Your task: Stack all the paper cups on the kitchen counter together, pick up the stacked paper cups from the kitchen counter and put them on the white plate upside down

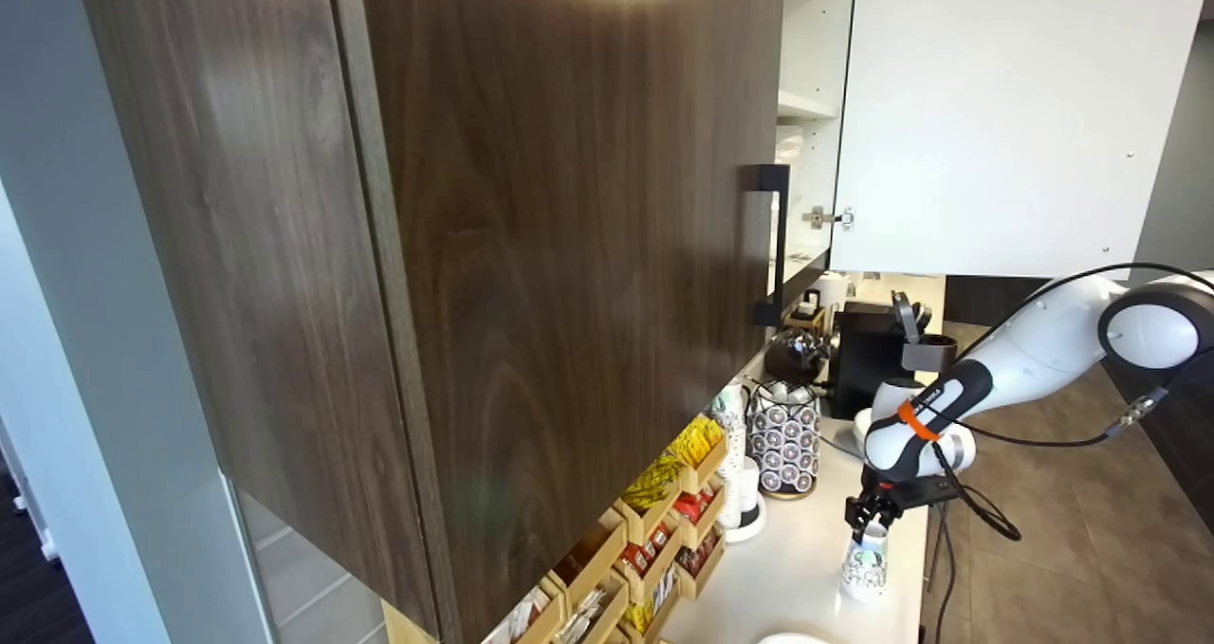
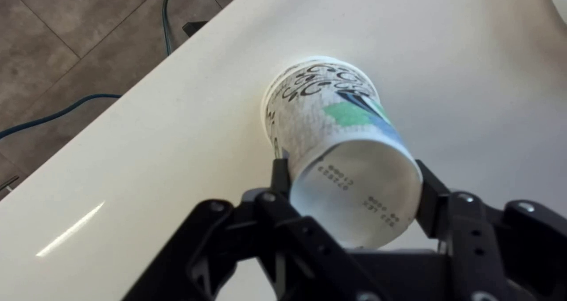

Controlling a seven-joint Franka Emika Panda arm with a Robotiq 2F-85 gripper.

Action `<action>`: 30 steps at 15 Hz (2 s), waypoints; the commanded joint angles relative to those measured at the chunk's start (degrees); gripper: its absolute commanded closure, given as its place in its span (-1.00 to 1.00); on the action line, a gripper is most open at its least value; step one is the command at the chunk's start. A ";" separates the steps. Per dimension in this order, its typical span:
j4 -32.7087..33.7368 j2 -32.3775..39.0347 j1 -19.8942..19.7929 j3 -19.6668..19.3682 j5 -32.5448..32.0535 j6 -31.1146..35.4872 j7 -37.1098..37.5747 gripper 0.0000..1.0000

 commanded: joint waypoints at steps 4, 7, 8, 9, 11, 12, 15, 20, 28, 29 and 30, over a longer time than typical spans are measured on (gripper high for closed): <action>-2.35 -1.53 0.45 1.78 0.41 -2.93 -1.75 0.19; -3.39 -3.60 1.61 2.42 0.04 -5.08 -1.40 0.19; -3.86 -4.33 2.21 2.59 -0.24 -5.83 -1.09 0.19; -4.30 -5.11 2.73 3.00 -0.26 -6.48 -1.03 0.19; -5.20 -7.07 4.38 3.39 -1.20 -7.68 -0.31 0.19; -5.71 -8.19 5.17 3.84 -1.38 -7.97 -0.34 0.19; -7.08 -11.47 7.85 5.12 -2.09 -8.71 0.00 0.19; -10.90 -16.23 12.59 9.32 -1.64 -7.67 -1.25 0.19; -14.71 -15.99 19.83 15.20 -6.17 -1.30 -2.49 0.19; -14.91 -15.45 20.27 15.54 -7.06 0.27 -3.05 0.19; -14.76 -14.47 20.43 15.81 -7.22 1.56 -3.78 0.19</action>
